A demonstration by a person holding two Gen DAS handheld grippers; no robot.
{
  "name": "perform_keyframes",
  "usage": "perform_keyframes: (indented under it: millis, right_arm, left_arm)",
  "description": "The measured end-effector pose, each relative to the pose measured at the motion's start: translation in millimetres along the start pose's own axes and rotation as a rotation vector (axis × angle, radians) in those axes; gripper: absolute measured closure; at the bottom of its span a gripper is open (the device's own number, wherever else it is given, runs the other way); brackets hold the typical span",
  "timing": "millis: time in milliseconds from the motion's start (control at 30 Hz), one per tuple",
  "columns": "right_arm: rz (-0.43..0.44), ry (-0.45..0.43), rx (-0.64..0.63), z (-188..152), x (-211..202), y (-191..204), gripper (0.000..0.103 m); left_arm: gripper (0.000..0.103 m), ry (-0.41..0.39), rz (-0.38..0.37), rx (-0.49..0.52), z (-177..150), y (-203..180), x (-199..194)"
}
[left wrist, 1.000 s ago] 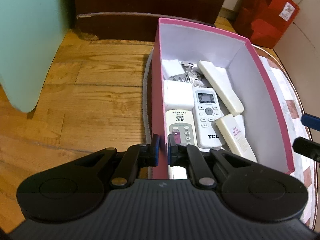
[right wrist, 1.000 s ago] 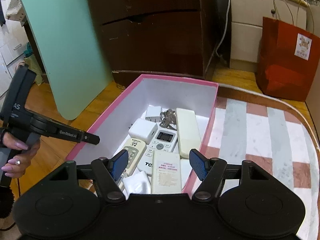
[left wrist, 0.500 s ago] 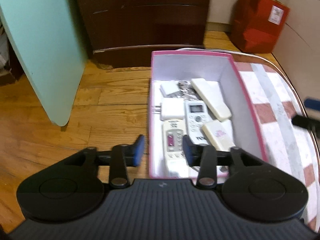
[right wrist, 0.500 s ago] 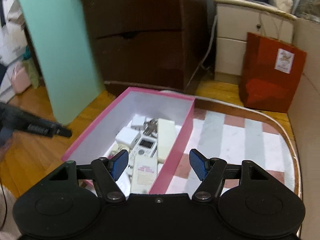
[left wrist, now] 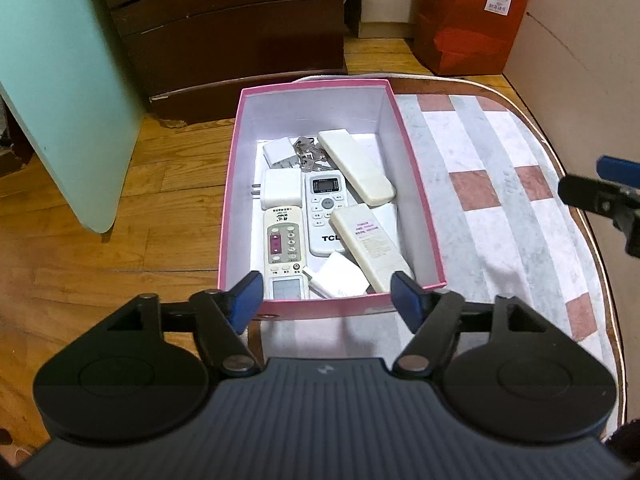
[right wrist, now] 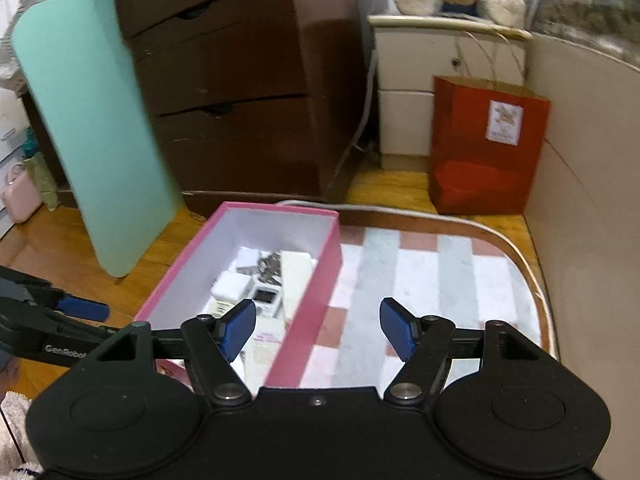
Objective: Organize rigid objects
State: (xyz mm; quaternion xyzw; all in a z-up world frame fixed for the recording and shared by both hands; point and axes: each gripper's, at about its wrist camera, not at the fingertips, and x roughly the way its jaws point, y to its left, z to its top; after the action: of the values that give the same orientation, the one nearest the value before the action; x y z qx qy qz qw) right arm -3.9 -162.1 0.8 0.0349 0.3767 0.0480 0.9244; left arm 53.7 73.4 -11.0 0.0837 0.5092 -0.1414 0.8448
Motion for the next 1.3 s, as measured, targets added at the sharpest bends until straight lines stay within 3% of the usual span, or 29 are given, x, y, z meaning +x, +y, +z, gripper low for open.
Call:
perform_keyframes:
  millis: [67, 133, 233, 333, 800, 1300]
  right_arm:
    - [-0.033, 0.03, 0.012, -1.5, -0.1, -4.1, 0.015]
    - [-0.087, 0.056, 0.019, -2.0, 1.3, -6.8, 0.008]
    - [-0.205, 0.135, 0.012, -0.4, 9.0, -7.6, 0.008]
    - [-0.266, 0.204, -0.026, 0.7, 15.1, -6.6, 0.008]
    - [-0.194, 0.271, 0.117, 1.6, 16.0, -16.4, 0.008]
    - [-0.227, 0.3, 0.129, -0.9, 16.3, -22.7, 0.008]
  left_arm:
    - [0.019, 0.01, 0.003, -0.008, 0.9, -3.8, -1.7]
    - [0.012, 0.025, 0.012, -0.014, 1.4, -7.0, -3.4]
    - [0.01, 0.057, 0.036, -0.027, 2.5, -9.9, -3.5]
    - [0.01, 0.081, 0.061, -0.037, 2.4, -12.1, -3.6]
    - [0.01, 0.116, 0.103, -0.093, 0.5, -2.6, -6.2]
    - [0.01, 0.146, 0.144, -0.11, -3.8, 8.2, 4.8]
